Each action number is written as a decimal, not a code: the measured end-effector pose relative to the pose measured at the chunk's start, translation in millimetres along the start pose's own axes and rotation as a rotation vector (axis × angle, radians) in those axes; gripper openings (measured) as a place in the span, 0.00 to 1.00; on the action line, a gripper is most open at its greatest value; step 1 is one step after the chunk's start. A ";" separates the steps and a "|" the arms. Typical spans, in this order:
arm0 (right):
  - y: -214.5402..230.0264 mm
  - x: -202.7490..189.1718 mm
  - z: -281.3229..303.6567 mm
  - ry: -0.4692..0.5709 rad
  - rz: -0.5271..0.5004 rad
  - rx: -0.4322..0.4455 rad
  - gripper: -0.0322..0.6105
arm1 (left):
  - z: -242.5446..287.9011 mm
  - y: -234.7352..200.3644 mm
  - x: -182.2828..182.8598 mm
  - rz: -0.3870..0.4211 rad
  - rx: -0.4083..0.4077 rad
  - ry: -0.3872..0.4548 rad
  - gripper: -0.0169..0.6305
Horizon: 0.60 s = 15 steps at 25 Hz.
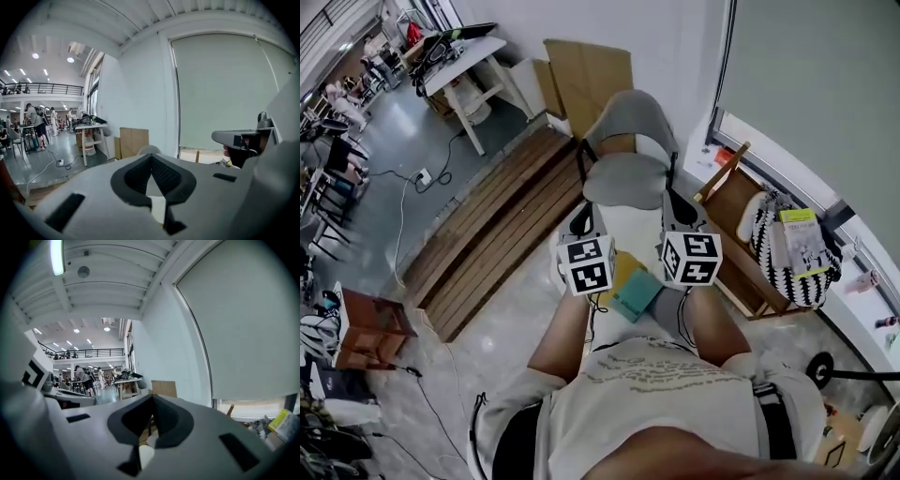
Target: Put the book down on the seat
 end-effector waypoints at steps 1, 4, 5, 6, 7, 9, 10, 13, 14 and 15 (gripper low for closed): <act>1.1 1.8 0.4 0.003 0.000 0.000 0.09 | -1.2 1.4 3.0 0.004 -0.002 0.005 0.06; 0.8 3.5 -0.1 0.008 -0.005 0.010 0.09 | -8.5 3.7 12.1 0.004 -0.007 0.029 0.06; -0.9 3.7 0.0 0.009 -0.011 0.016 0.09 | -11.2 3.0 15.6 0.000 -0.006 0.040 0.06; -3.4 3.7 0.2 0.009 -0.017 0.022 0.09 | -13.9 1.4 18.8 -0.004 -0.003 0.053 0.06; -6.2 3.5 0.4 0.008 -0.022 0.030 0.09 | -16.4 -0.7 21.2 -0.007 0.002 0.064 0.06; -11.5 3.2 1.0 0.008 -0.028 0.045 0.09 | -20.3 -5.1 23.7 -0.011 0.016 0.080 0.06; -13.5 3.8 1.8 0.011 -0.029 0.051 0.09 | -21.2 -7.1 24.5 -0.011 0.023 0.086 0.06; -16.7 8.0 7.3 0.022 -0.026 0.060 0.09 | -19.9 -11.0 27.7 -0.009 0.028 0.093 0.06; -17.4 9.0 9.4 0.023 -0.025 0.060 0.09 | -19.1 -11.7 28.3 -0.012 0.024 0.092 0.06; -17.9 9.2 11.1 0.022 -0.026 0.059 0.09 | -18.5 -12.3 28.0 -0.016 0.022 0.090 0.06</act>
Point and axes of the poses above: the fingertips, and each gripper's own axes: z forward along the fingers, y to its right, x out of its top, the point moved 4 cm from there along -z, backward along the fingers, and after that the axes turned 3 degrees about -y, right-handed, at the moved point
